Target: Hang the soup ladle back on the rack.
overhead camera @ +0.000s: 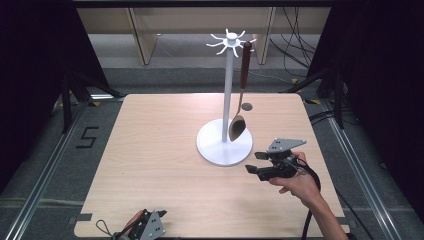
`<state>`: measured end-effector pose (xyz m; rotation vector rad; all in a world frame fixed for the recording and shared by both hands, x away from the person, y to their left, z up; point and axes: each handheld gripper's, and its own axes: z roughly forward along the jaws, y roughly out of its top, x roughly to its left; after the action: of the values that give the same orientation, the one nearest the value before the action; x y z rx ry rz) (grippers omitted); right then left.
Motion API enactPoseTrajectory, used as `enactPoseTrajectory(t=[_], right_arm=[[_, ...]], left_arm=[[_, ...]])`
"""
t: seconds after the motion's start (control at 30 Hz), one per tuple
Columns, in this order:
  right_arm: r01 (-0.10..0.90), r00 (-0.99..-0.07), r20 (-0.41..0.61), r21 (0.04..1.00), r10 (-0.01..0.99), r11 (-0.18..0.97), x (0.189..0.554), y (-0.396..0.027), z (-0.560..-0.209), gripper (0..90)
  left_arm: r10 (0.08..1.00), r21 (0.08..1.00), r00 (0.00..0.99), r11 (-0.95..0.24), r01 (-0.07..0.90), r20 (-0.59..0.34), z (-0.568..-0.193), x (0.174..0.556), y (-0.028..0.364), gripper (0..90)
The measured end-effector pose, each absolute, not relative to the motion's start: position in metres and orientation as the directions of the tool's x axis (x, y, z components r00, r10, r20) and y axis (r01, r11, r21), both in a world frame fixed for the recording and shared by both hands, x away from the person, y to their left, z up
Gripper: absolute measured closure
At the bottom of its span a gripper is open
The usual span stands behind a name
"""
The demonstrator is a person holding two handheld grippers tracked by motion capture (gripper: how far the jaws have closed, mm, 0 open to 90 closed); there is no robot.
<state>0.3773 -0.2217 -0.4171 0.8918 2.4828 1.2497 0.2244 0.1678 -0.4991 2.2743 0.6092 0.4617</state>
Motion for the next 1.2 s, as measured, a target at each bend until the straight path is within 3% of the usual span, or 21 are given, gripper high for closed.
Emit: enactPoseTrajectory(t=[0.8, 1.0, 1.2], right_arm=[[0.412, -0.810, 0.039, 0.748, 0.585, 0.520, 0.355, -0.224, -0.445, 30.7], [0.465, -0.778, 0.068, 0.731, 0.625, 0.499, 0.344, -0.225, -0.452, 25.2], [0.472, -0.780, 0.073, 0.721, 0.622, 0.507, 0.338, -0.226, -0.458, 25.1]], left_arm=[[0.560, 0.738, 0.819, -0.606, 0.297, 0.130, -0.500, 0.223, 0.167, 15.1], [0.558, 0.735, 0.819, -0.609, 0.297, 0.131, -0.501, 0.223, 0.167, 15.1], [0.557, 0.737, 0.820, -0.608, 0.295, 0.132, -0.501, 0.223, 0.167, 15.1]])
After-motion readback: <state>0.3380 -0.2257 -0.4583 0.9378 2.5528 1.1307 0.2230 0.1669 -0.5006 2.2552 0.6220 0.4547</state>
